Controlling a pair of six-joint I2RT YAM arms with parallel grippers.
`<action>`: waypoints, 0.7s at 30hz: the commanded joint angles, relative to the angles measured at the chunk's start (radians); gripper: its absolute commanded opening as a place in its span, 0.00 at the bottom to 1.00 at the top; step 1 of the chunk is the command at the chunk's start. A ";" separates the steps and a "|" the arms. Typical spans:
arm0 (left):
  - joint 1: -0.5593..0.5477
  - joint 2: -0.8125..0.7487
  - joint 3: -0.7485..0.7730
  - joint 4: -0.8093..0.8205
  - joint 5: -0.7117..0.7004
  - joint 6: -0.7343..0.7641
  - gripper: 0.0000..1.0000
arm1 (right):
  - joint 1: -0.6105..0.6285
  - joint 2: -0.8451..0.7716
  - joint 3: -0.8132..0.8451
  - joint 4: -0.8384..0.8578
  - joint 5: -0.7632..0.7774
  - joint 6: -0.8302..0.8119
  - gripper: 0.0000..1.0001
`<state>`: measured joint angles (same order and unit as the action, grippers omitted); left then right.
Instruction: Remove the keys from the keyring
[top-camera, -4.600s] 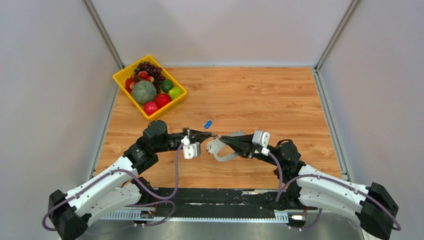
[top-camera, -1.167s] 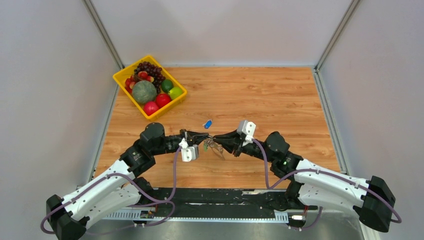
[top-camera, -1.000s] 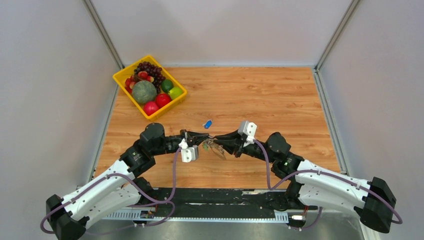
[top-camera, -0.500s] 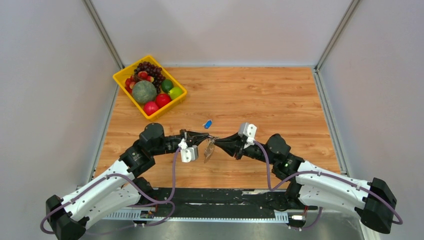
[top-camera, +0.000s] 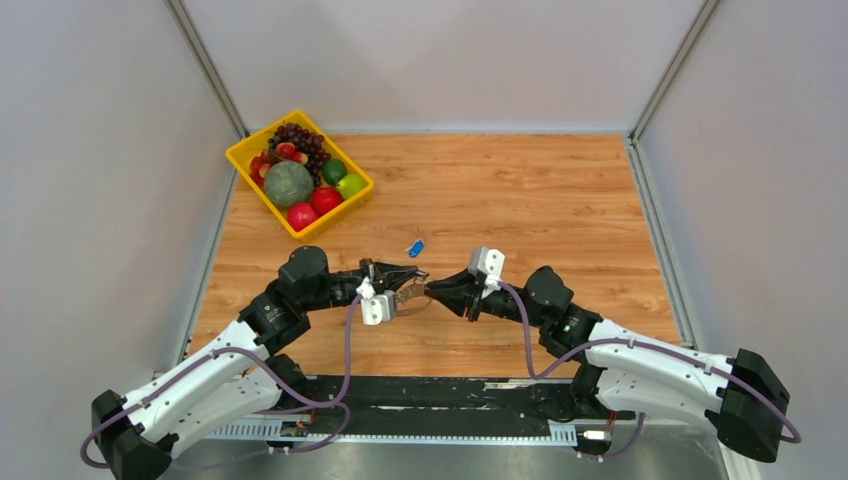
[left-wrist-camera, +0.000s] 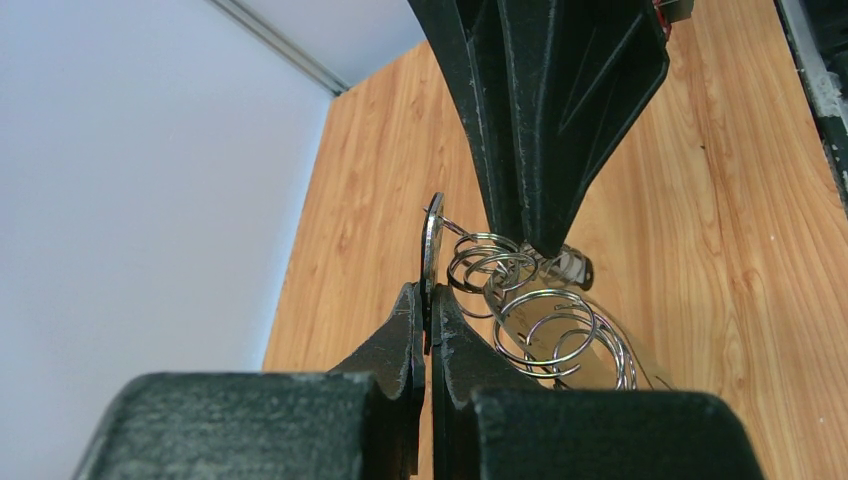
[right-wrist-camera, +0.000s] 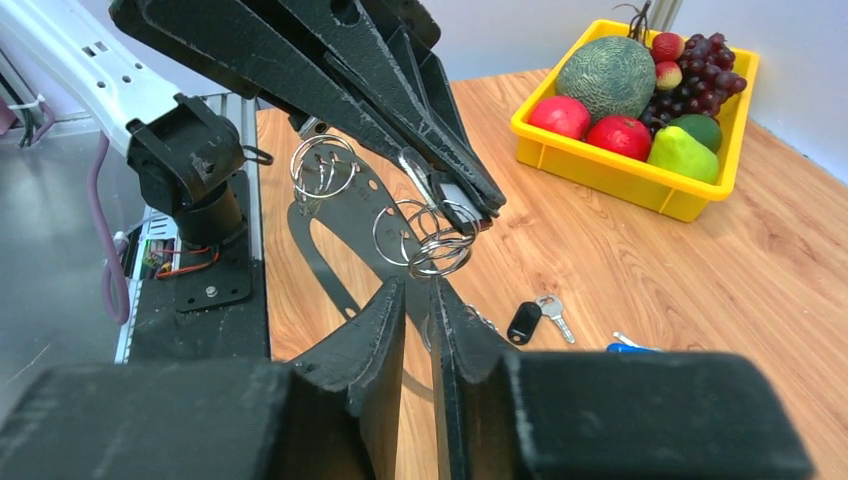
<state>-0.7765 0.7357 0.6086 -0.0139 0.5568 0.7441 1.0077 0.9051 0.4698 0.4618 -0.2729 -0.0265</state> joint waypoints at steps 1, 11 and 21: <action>0.000 -0.015 0.008 0.060 0.030 0.014 0.00 | 0.007 0.003 0.032 0.061 -0.052 0.020 0.20; -0.001 -0.015 0.008 0.060 0.033 0.014 0.00 | 0.006 0.016 0.045 0.075 -0.040 0.020 0.22; -0.001 -0.015 0.008 0.060 0.038 0.014 0.00 | 0.007 0.015 0.056 0.074 0.022 0.022 0.05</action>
<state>-0.7765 0.7357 0.6086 -0.0105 0.5610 0.7448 1.0077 0.9295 0.4847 0.4915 -0.2848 -0.0219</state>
